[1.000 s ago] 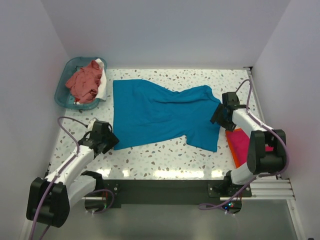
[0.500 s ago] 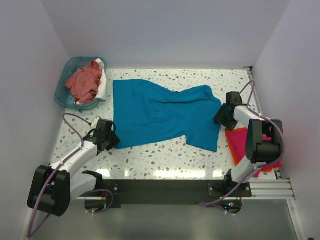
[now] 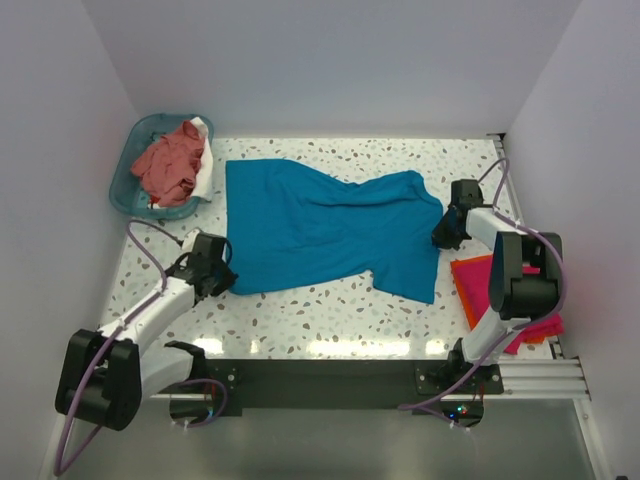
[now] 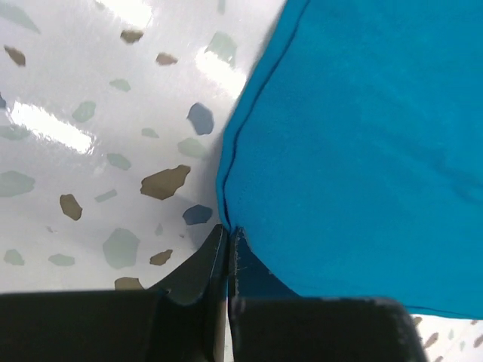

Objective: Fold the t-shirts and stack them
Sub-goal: Flatten the tshirt out

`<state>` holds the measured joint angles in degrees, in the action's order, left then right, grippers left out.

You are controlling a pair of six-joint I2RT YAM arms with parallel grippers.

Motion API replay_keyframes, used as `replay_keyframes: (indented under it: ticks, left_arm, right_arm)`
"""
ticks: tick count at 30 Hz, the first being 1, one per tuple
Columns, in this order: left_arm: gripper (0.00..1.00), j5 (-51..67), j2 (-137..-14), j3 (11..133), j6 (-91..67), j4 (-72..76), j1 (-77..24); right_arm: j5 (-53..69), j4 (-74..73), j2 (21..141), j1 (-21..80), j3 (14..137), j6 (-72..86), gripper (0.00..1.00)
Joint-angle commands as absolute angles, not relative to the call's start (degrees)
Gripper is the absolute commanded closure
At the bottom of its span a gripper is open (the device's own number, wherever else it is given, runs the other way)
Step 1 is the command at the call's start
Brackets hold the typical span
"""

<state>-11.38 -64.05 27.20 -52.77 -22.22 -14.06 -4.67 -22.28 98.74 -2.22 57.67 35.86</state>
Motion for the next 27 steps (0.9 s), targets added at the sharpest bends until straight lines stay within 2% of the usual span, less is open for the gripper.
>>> replay_keyframes:
  ticks: [1,5,10,16,23,27]
  left_arm:
    - [1.0,-14.1,-61.2,33.7,-49.2,-24.3,-14.5]
    - [1.0,-16.8,-58.5,41.4,-45.4,-28.5,-14.1]
    - [1.0,-21.4,-53.3,54.5,-39.8,-35.0,-13.7]
    - [1.0,-25.7,-48.7,71.2,-33.9,-40.0,-13.6]
    - [1.0,-25.8,-51.6,89.3,-30.8,-40.9,-13.6]
    - [1.0,-25.1,-55.7,93.5,-29.9,-38.1,-13.6]
  right_arm:
    - [-3.8,-22.3,97.4,-2.2,59.3,36.0,0.99]
    - [-3.0,-26.1,91.3,-2.4,60.8,35.8,1.0]
    - [-3.3,-34.9,76.9,-3.6,66.6,34.5,1.0]
    - [-3.0,-46.4,64.4,-5.1,81.7,32.3,1.0]
    - [-1.5,-54.9,63.9,-5.1,104.6,30.6,1.0]
    - [2.4,-51.8,66.6,-5.1,108.1,31.1,1.0]
